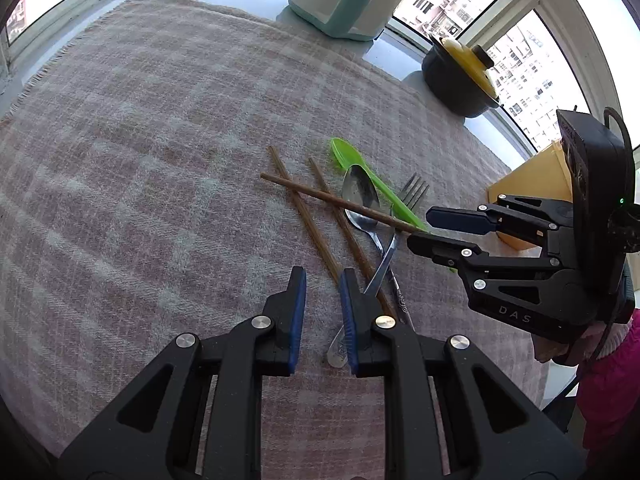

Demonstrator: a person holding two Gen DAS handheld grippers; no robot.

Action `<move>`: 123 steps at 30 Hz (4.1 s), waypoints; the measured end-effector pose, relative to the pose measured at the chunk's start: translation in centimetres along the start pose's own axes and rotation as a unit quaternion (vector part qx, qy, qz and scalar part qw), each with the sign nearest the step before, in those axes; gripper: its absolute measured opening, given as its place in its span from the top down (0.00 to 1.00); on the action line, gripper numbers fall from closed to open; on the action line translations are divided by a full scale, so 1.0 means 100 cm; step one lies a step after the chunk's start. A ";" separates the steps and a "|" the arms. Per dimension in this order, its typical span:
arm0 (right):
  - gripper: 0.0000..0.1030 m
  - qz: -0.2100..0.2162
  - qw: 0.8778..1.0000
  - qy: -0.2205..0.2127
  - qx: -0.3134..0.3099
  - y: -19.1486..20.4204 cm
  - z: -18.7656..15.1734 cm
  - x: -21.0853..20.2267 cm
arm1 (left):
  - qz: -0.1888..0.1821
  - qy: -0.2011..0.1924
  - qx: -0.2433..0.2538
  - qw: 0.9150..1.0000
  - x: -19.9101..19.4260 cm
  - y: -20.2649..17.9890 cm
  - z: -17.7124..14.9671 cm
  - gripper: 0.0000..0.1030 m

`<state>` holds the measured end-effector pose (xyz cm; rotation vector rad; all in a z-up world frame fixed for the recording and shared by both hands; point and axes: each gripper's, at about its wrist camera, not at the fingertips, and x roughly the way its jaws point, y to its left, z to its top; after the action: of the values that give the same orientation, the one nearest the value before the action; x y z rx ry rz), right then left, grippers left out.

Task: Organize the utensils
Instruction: 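Lower the right tool and grasp a red-tipped chopstick, then grasp the metal fork by its handle with the left tool while the right tool holds its chopstick, then lift and carry the fork in the left tool while the right tool carries the chopstick to the yellow bin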

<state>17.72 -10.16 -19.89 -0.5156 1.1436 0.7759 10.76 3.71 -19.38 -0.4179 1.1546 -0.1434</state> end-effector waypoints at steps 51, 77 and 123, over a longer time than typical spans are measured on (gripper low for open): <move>0.96 0.054 0.981 0.001 0.185 -0.040 -0.058 -0.004 | 0.029 0.058 0.185 0.981 0.060 -0.091 0.026 0.84; 0.79 0.085 0.976 -0.009 0.198 -0.035 -0.063 -0.002 | 0.059 0.102 0.242 0.963 0.088 -0.103 0.034 0.95; 0.96 0.050 0.962 -0.076 0.259 -0.051 -0.074 -0.047 | 0.045 -0.030 0.160 0.986 -0.033 -0.067 0.066 0.97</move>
<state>16.21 -20.06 -18.16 0.0390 1.1791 0.5592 16.12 0.24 -11.72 -0.0854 1.0673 -0.2323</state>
